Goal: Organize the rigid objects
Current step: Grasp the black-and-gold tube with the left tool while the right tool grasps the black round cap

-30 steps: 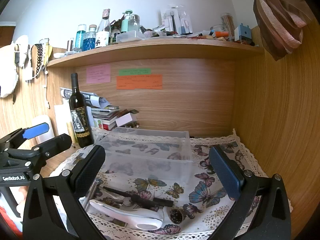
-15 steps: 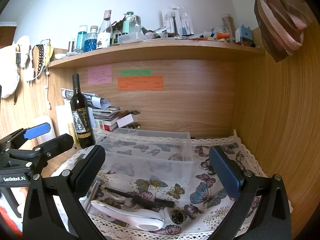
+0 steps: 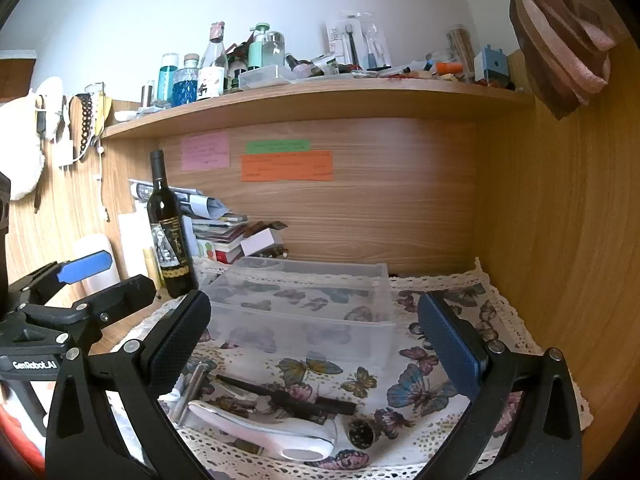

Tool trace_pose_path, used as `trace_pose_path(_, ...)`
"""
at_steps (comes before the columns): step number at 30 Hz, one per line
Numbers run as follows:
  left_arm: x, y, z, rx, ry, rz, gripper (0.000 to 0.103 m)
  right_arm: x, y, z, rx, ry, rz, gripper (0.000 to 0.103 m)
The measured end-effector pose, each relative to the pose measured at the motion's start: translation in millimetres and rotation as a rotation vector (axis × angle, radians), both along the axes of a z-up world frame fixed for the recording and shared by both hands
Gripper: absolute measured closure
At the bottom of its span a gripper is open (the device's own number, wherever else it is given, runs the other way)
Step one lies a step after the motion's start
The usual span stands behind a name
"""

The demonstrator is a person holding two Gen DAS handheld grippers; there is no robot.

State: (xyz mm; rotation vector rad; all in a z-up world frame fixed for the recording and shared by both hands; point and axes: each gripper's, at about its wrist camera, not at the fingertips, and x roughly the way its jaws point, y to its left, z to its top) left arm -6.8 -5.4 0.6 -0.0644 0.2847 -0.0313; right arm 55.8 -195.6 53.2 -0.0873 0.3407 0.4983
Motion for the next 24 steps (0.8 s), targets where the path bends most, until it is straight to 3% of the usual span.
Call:
trace_pose_path(2,2,3,-1,0.003,0.011,0.011,0.015,2,-1,-1,-0.002,0.003,-0.006,0.005)
trace_pose_path(8,7,34,-8,-0.038,0.059,0.07,0.017,9,-9,-9,-0.014,0.038,-0.029,0.018)
trace_pose_path(11,9,50,-15,-0.051,0.089,0.099,0.017,13,-16,-17,-0.029,0.063,-0.051,0.019)
trace_pose_path(16,14,70,-38,-0.033,0.184,0.157,0.022,22,-27,-35,-0.058,0.128,-0.091,0.021)
trace_pose_path(24,25,87,-91,-0.054,0.386,0.169,0.036,34,-40,-62,-0.083,0.246,-0.132,0.026)
